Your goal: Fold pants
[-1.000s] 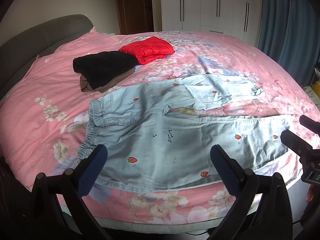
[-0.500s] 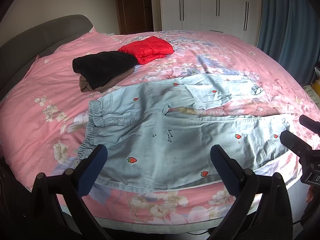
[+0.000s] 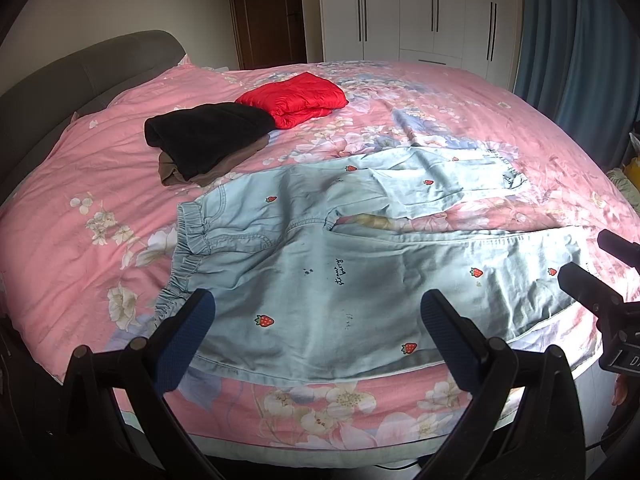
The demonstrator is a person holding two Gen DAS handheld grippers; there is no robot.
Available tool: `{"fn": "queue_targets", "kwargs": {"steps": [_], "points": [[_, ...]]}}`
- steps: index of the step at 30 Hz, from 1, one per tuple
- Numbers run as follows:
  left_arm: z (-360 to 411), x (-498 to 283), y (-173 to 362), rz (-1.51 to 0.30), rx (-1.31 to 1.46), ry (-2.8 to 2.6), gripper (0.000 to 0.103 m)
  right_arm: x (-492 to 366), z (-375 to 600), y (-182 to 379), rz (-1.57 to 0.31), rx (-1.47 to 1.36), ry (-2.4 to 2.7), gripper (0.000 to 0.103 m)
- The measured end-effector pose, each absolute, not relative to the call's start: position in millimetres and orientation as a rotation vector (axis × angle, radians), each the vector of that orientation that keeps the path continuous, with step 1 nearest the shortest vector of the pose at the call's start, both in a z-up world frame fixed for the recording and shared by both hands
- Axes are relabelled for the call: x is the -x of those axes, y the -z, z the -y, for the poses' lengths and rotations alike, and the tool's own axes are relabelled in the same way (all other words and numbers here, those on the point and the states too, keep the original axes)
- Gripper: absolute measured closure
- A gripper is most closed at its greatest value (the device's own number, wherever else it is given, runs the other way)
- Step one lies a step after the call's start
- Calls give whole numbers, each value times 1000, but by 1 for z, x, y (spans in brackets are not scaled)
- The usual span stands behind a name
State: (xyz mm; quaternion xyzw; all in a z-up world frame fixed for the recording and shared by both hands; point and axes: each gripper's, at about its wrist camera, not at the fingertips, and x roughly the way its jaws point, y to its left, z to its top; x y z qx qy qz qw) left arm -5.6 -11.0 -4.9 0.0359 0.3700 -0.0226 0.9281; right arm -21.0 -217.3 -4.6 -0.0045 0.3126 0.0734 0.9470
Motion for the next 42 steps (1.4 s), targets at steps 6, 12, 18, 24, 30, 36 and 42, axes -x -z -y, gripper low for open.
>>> {"fn": "queue_targets", "kwargs": {"steps": [6,12,18,24,30,36,42], "points": [[12,6,5,-758,-73,44,0,21,216,5,-637,9,-150,0],[5,2,11,-772,-32,57,0,21,215,7,-638,11,-149,0],[-67,-19,54,-864,278,-19,1,13,205,25,-659,27,-191,0],[-158,-14,110,-929,571,-199,3,15,165,70,-806,233,-290,0],[-179,-29,147,-975,676,-224,23,16,111,108,-733,422,-424,0],[-189,-51,147,-912,645,-219,79,14,58,139,-653,630,-488,30],[-203,-41,121,-806,609,-206,89,12,28,129,-632,660,-491,93]]}}
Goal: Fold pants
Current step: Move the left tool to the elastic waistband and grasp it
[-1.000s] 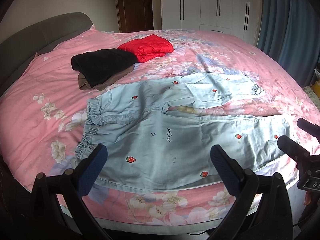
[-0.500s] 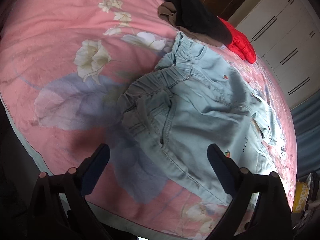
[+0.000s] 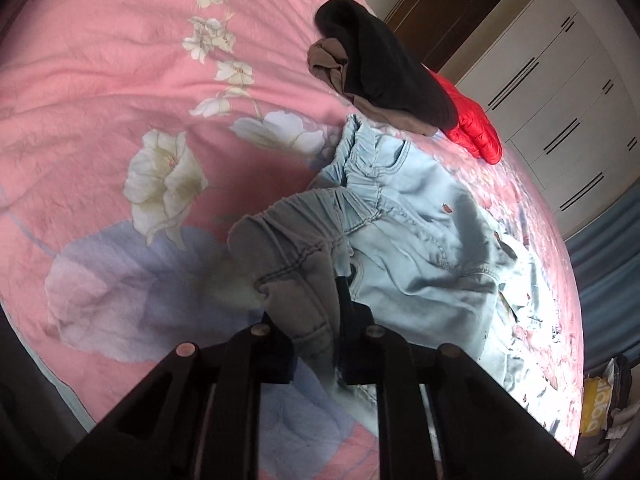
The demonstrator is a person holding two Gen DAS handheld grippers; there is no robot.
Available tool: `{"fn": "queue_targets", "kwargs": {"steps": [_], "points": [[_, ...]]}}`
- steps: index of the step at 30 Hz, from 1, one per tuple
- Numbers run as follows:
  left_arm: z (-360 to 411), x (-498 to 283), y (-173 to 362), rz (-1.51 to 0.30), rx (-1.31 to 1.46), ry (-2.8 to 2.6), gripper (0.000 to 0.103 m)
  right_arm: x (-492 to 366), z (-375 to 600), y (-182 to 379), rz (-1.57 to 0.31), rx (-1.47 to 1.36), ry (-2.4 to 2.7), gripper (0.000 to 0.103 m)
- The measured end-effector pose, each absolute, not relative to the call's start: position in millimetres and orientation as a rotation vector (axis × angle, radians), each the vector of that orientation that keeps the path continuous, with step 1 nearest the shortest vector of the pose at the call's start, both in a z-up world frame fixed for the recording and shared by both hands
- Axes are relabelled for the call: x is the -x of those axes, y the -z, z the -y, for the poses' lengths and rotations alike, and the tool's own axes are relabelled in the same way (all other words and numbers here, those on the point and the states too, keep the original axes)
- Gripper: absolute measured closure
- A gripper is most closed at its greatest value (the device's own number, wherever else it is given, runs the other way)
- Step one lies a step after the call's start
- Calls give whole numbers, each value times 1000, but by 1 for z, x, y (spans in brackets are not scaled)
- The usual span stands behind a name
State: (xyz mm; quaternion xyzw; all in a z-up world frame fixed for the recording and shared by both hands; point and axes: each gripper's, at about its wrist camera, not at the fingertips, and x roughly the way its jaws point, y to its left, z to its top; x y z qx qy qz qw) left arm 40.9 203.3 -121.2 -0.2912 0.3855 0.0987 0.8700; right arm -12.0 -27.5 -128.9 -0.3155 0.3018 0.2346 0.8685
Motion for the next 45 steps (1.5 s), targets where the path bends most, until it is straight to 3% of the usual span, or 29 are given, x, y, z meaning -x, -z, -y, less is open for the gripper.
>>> {"fn": "queue_targets", "kwargs": {"steps": [4,7,9,11,14,18,21,23,27,29,36,45], "points": [[-197,-46,133,-920,519,-223,78,25,15,120,-631,639,-525,94],[-201,-32,136,-942,450,-281,51,18,14,132,-716,631,-523,94],[-208,-23,128,-912,442,-301,43,14,25,125,-758,544,-557,90],[-207,-19,114,-860,404,-332,45,14,42,110,-816,400,-640,71],[-182,-27,96,-793,284,-288,44,10,84,88,-838,153,-729,57],[-144,-44,98,-777,185,-135,44,-6,124,94,-869,106,-544,56],[-126,-62,133,-923,60,-71,42,-9,141,113,-963,104,-504,56],[-131,-62,155,-980,11,-54,42,0,147,120,-986,186,-494,57],[-152,-56,141,-947,55,12,44,9,171,116,-1052,243,-510,57],[-163,-64,129,-906,89,9,30,-6,190,107,-1088,209,-477,56],[-184,-138,105,-833,154,-21,28,-85,213,63,-896,104,-446,55],[-216,-241,120,-878,188,-38,27,-242,149,28,-769,329,-465,53]]}}
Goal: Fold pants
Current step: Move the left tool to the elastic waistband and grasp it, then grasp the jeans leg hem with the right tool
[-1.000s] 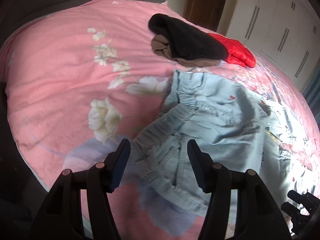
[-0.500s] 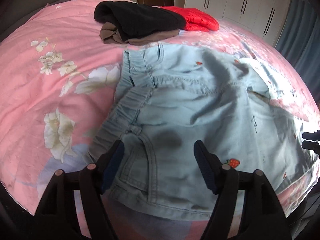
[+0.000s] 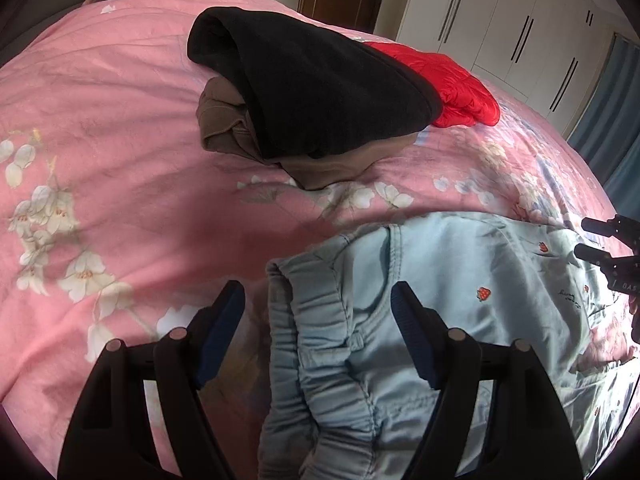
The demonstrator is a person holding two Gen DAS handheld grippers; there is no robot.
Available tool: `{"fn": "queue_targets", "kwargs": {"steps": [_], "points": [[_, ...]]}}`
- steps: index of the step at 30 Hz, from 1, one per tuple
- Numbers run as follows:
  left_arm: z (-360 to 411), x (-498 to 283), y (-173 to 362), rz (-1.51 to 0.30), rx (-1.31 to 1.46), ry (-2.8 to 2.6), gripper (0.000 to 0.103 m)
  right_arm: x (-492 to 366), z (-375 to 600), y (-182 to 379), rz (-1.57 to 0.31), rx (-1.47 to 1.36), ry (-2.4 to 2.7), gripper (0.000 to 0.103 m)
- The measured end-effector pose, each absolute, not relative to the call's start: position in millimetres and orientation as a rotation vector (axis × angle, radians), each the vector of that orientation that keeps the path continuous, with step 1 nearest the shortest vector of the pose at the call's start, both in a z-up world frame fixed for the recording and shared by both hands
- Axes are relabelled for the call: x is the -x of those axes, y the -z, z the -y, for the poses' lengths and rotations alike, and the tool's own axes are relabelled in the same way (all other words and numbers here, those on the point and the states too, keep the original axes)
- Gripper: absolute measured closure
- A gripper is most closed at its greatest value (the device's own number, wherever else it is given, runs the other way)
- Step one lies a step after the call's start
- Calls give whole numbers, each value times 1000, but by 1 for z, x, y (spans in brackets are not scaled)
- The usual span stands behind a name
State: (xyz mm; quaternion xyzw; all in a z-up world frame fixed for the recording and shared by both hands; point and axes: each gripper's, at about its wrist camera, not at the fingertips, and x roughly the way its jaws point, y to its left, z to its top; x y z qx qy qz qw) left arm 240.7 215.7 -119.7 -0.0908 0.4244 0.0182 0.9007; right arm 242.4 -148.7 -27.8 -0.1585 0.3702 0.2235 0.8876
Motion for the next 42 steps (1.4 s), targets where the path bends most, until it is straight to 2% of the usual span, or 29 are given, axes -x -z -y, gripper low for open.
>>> {"fn": "queue_targets", "kwargs": {"steps": [2,6,10,13,15,16,19,20,21,22,23,26,28,31,33,35,37,42], "points": [[-219,-255,129,-913,164,-26,26,-267,130,39,-794,441,-506,44],[-221,-272,149,-982,145,7,24,-284,83,78,-813,741,-518,44],[-232,-276,152,-986,216,60,22,-295,66,88,-814,758,-605,44],[-236,-281,151,-1010,214,109,25,-319,76,86,-878,618,-614,43],[-233,-285,148,-1020,194,149,41,-335,86,83,-922,520,-611,43],[-230,-285,147,-1025,190,182,55,-342,89,86,-967,489,-617,43],[-218,-288,144,-1035,135,223,71,-354,93,99,-1082,467,-659,43],[-215,-287,145,-1033,121,222,73,-354,93,100,-1096,468,-670,44],[-216,-287,144,-1030,124,223,75,-354,92,100,-1107,469,-674,45],[-216,-288,141,-1025,143,223,80,-352,90,100,-1122,467,-684,58],[-219,-287,138,-1016,154,218,81,-347,87,100,-1128,472,-703,77],[-218,-287,122,-950,113,176,83,-323,71,100,-1071,622,-666,98],[-219,-289,122,-934,98,162,83,-315,67,92,-1033,653,-642,99],[-210,-297,144,-1009,45,139,81,-322,72,73,-955,561,-580,99],[-208,-299,146,-1022,22,113,81,-329,68,89,-1003,557,-558,99],[-206,-298,135,-999,26,99,83,-332,63,108,-1008,635,-527,99],[-207,-286,119,-940,41,121,84,-330,64,103,-990,601,-498,99],[-210,-234,78,-803,66,194,86,-301,90,51,-874,476,-488,99]]}}
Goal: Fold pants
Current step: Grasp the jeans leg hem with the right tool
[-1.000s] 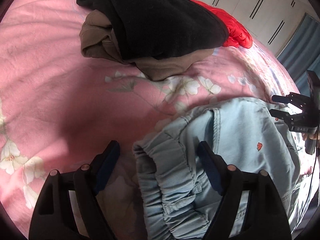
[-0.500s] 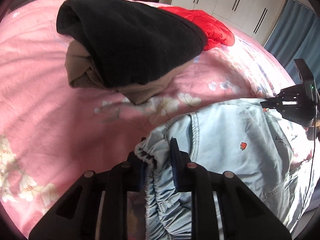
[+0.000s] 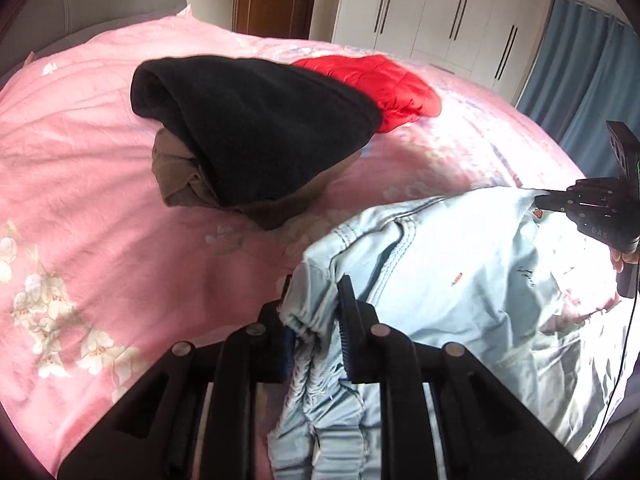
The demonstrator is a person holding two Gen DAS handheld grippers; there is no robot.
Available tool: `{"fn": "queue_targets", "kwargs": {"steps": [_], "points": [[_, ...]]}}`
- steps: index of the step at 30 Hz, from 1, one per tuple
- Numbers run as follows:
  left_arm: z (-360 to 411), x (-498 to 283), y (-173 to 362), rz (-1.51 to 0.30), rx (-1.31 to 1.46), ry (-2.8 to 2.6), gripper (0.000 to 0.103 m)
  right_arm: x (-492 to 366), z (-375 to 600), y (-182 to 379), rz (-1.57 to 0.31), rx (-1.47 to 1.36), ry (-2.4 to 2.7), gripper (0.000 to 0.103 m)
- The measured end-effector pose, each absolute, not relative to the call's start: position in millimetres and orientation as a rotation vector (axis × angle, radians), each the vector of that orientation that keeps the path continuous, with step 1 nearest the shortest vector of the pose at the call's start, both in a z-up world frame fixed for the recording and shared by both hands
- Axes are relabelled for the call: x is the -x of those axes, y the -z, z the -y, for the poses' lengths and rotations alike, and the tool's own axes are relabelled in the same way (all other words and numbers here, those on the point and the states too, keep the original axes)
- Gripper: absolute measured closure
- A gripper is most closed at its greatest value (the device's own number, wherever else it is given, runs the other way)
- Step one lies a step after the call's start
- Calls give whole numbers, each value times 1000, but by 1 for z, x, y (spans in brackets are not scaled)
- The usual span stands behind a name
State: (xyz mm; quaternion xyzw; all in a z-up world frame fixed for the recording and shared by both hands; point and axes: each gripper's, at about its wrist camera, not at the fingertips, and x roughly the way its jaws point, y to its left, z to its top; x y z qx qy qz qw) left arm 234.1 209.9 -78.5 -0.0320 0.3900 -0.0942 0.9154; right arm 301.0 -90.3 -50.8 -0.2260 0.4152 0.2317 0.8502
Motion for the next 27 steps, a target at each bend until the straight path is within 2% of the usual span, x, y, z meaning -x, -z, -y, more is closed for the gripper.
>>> {"fn": "queue_targets", "kwargs": {"steps": [5,12,20,24,27], "points": [[-205,-168,54,-717,20,256,86,-236,105,4,-748,459,-495,99],[-187,-75,67,-665,-260,250,86,-121,116,-4,-699,498,-521,99],[-174,-24,134,-736,-576,220,83,-23,100,53,-825,595,-595,99],[-173,-17,141,-715,-599,194,82,-12,94,82,-888,594,-613,99],[-175,-18,145,-742,-596,180,80,-6,92,79,-875,610,-613,99]]}}
